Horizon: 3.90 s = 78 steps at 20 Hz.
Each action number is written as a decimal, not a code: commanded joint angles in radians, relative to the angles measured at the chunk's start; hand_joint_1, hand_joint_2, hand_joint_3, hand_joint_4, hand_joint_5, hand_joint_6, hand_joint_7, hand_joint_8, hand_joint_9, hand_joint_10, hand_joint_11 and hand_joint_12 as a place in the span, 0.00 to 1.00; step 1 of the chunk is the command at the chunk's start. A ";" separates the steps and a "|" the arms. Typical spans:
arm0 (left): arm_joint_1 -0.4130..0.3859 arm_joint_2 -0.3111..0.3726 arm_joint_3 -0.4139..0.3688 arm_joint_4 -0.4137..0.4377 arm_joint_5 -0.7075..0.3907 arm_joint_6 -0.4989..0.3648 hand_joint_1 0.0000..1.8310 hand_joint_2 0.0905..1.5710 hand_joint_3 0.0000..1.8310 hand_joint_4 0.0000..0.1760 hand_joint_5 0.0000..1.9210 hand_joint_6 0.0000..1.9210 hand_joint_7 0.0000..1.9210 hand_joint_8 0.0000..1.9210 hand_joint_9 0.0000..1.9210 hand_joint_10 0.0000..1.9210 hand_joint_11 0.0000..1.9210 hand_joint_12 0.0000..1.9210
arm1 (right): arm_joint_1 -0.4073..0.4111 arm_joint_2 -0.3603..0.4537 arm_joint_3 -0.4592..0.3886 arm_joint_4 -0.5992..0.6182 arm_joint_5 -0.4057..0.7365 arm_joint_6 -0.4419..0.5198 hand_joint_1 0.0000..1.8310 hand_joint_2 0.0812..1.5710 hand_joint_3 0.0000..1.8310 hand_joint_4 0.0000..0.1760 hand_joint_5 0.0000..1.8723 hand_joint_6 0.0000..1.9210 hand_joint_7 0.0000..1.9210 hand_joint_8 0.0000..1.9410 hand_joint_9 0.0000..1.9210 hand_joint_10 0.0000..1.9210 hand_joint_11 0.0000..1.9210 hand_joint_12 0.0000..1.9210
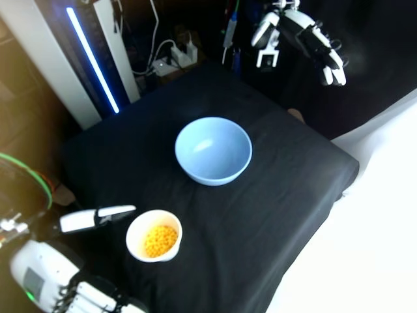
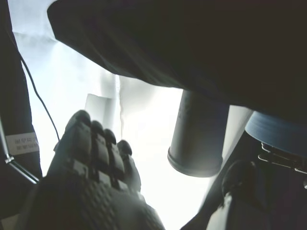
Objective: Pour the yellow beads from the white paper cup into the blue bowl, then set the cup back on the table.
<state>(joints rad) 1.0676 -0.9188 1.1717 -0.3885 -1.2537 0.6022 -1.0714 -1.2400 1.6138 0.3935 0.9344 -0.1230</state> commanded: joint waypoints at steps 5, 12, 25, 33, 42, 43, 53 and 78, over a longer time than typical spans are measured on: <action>-0.015 -0.001 0.005 0.009 -0.109 -0.011 0.18 0.49 0.00 0.35 0.06 0.00 0.19 0.00 0.09 0.00 0.00 0.11 | 0.032 -0.025 0.031 0.005 0.074 0.012 0.29 0.29 0.00 0.27 0.03 0.00 0.00 0.00 0.00 0.00 0.00 0.00; -0.022 -0.004 0.006 0.024 -0.103 -0.012 0.19 0.52 0.00 0.29 0.09 0.00 0.20 0.00 0.11 0.00 0.00 0.10 | 0.064 -0.063 0.074 -0.013 0.033 0.012 0.29 0.30 0.00 0.40 0.04 0.00 0.00 0.00 0.00 0.00 0.00 0.00; -0.024 -0.012 0.007 0.028 -0.111 -0.023 0.19 0.52 0.00 0.09 0.08 0.00 0.18 0.00 0.09 0.00 0.02 0.02 | 0.102 -0.097 0.111 -0.028 0.006 0.013 0.29 0.34 0.01 0.20 0.07 0.01 0.01 0.00 0.00 0.00 0.00 0.00; -0.025 -0.017 0.007 0.030 -0.111 -0.025 0.19 0.52 0.00 0.11 0.07 0.00 0.17 0.00 0.09 0.00 0.02 0.02 | 0.120 -0.112 0.118 -0.035 0.006 0.013 0.31 0.35 0.00 0.17 0.14 0.01 0.04 0.00 0.00 0.00 0.00 0.00; -0.025 -0.021 0.007 0.031 -0.106 -0.026 0.24 0.55 0.00 0.00 0.08 0.00 0.18 0.00 0.08 0.01 0.00 0.00 | 0.130 -0.116 0.123 -0.047 0.006 0.015 0.30 0.39 0.00 0.74 0.38 0.01 0.05 0.00 0.00 0.00 0.00 0.00; -0.025 -0.022 0.008 0.031 -0.105 -0.027 0.23 0.55 0.00 0.01 0.08 0.00 0.18 0.00 0.08 0.01 0.00 0.00 | 0.130 -0.116 0.124 -0.051 0.006 0.019 0.31 0.40 0.00 0.81 0.39 0.01 0.05 0.00 0.00 0.00 0.00 0.00; -0.025 -0.029 0.010 0.035 -0.098 -0.030 0.26 0.53 0.00 0.08 0.08 0.00 0.18 0.00 0.08 0.00 0.01 0.00 | 0.146 -0.114 0.147 -0.113 0.007 0.071 0.39 0.42 0.00 0.46 0.47 0.01 0.09 0.00 0.01 0.00 0.00 0.00; -0.023 -0.052 0.025 0.041 -0.080 -0.031 0.26 0.52 0.00 0.00 0.08 0.00 0.17 0.00 0.10 0.01 0.02 0.01 | 0.302 -0.057 0.094 -0.368 0.036 0.073 0.57 0.66 0.00 0.99 0.57 0.42 0.41 0.00 0.30 0.00 0.01 0.46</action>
<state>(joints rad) 1.0542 -0.9695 1.1896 -0.3439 -1.2125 0.5797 -0.7765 -1.3003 1.7081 -0.0174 0.8528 -0.0597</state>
